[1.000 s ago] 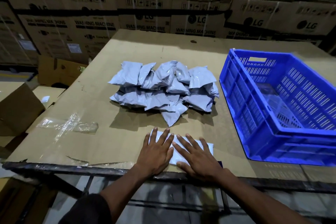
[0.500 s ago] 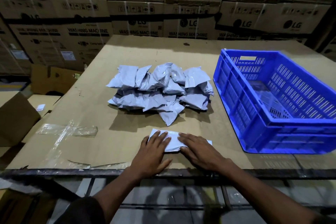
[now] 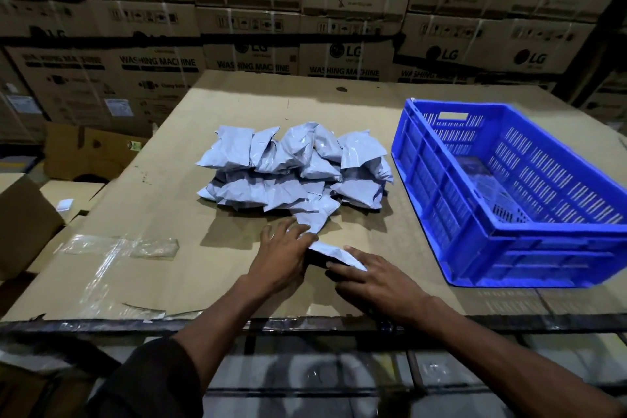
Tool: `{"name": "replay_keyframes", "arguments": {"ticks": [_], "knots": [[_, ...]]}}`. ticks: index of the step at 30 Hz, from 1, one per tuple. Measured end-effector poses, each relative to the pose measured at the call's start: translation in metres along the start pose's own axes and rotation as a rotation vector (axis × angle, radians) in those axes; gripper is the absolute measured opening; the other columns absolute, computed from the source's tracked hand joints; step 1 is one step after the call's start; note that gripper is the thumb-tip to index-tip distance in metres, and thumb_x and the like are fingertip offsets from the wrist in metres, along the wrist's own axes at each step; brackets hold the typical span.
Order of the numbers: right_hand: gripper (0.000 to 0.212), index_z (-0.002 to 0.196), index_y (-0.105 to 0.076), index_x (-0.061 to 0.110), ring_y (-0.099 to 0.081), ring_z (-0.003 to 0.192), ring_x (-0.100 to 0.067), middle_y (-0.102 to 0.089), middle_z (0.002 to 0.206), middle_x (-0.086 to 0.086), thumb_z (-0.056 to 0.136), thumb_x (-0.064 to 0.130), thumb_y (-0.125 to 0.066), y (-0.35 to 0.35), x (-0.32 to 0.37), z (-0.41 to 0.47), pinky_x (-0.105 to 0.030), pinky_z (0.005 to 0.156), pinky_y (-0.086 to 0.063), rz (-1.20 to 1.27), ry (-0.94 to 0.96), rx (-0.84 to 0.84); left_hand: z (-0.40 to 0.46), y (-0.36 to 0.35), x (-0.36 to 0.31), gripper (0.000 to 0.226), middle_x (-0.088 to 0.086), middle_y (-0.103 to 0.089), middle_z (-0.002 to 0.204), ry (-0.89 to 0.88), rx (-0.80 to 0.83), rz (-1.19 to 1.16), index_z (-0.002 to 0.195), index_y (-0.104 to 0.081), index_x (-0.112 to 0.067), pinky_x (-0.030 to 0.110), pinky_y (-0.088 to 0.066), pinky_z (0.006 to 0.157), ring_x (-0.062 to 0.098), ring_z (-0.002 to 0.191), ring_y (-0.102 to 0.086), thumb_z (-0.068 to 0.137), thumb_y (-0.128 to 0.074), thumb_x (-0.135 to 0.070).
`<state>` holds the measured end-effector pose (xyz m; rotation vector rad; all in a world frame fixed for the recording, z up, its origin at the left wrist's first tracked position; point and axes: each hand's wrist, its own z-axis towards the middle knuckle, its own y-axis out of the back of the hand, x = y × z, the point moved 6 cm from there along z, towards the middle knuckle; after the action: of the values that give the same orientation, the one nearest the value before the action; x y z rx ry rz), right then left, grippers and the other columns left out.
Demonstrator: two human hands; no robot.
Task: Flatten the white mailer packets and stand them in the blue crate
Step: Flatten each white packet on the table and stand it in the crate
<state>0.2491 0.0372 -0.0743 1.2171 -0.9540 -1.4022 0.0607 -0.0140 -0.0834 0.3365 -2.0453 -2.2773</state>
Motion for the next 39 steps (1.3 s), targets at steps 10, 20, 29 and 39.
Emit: {"name": "replay_keyframes", "arguments": {"ticks": [10,20,29,39], "knots": [[0.041,0.127,-0.063,0.009,-0.07,0.103,-0.031,-0.06,0.14,-0.006,0.087,0.001,-0.056,0.059,-0.043,-0.003,-0.045,0.066,-0.062,0.117,-0.323,-0.23,-0.026,0.021,-0.025,0.079,0.021,-0.023,0.166,0.047,-0.548,-0.029,0.157,-0.031,-0.014,0.062,-0.028,0.116,0.043,0.153,-0.024,0.087,-0.064,-0.029],[0.036,0.118,-0.069,0.0,-0.071,0.104,-0.03,-0.066,0.131,-0.013,0.083,-0.008,-0.065,0.157,-0.117,-0.033,-0.04,0.08,-0.06,0.005,-0.491,-0.521,-0.001,-0.045,-0.082,0.077,0.022,-0.025,0.165,0.0,-0.271,-0.127,0.147,-0.045,-0.016,0.058,-0.043,0.105,0.044,0.146,-0.033,0.079,-0.077,-0.032],[0.027,0.112,-0.069,-0.001,-0.07,0.1,-0.037,-0.068,0.123,-0.021,0.086,-0.002,-0.06,0.185,-0.243,-0.09,-0.049,0.082,-0.058,-0.088,-0.6,-0.587,0.055,-0.063,-0.121,0.061,0.023,-0.028,0.163,0.096,-0.292,-0.043,0.143,-0.053,-0.012,0.057,-0.041,0.105,0.046,0.143,-0.034,0.087,-0.064,-0.032],[0.026,0.111,-0.057,0.006,-0.064,0.102,-0.041,-0.058,0.117,-0.015,0.085,0.003,-0.055,0.051,-0.304,-0.085,-0.052,0.08,-0.053,-0.053,-0.5,0.253,0.1,-0.083,-0.185,0.049,0.022,-0.036,0.158,0.149,-0.278,-0.001,0.135,-0.06,-0.012,0.055,-0.044,0.1,0.046,0.138,-0.041,0.091,-0.056,-0.033]]}}
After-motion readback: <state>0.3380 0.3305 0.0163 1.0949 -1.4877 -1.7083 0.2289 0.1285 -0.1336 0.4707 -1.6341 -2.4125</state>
